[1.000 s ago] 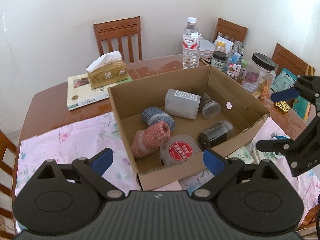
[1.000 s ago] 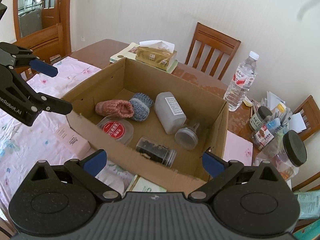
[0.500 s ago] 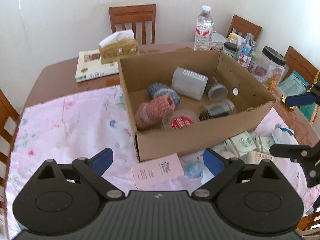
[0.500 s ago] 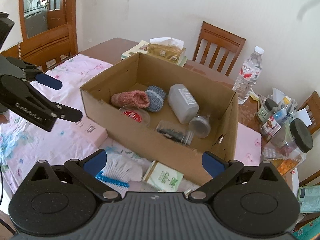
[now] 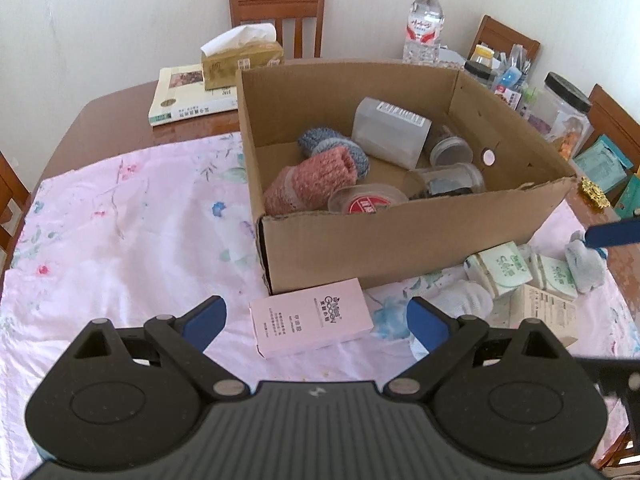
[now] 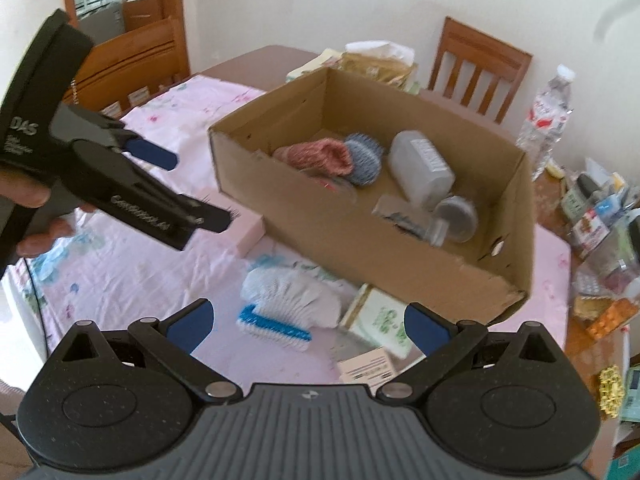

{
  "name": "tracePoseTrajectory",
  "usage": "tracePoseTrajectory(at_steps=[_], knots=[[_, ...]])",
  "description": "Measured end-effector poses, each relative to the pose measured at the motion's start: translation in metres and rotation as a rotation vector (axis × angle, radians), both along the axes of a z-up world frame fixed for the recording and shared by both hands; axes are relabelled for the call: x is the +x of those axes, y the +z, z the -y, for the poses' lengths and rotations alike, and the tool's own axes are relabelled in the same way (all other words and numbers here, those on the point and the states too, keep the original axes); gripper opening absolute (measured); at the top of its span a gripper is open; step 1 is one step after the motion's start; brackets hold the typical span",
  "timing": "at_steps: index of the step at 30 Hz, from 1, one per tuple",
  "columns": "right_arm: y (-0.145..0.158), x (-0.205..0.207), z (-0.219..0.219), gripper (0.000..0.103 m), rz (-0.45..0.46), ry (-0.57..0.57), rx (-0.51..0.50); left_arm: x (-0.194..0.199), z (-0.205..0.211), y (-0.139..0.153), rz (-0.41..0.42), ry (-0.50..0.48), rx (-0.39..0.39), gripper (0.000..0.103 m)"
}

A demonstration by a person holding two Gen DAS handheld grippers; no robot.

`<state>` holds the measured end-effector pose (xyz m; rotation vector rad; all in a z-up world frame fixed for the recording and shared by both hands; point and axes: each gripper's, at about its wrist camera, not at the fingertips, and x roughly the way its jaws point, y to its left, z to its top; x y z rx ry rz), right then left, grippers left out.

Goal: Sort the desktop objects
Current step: 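Move the left tool to the pink box while the right moves to the white glove, then grasp the pink cosmetic box with the left gripper while the right grasps the blue-cuffed glove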

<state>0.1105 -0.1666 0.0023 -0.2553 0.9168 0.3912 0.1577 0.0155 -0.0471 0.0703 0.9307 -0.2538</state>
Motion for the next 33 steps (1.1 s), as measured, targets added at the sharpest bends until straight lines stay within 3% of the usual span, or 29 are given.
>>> tracePoseTrajectory(at_steps=[15,33], knots=[[-0.024,0.016,-0.002,0.103,-0.131,0.007,0.061,0.017,0.004,-0.031,-0.055,0.023,0.006,0.097],[-0.037,0.028,-0.005,0.103,-0.163,-0.032,0.048,0.038,0.009,-0.056,-0.092,0.042,0.05,0.096]])
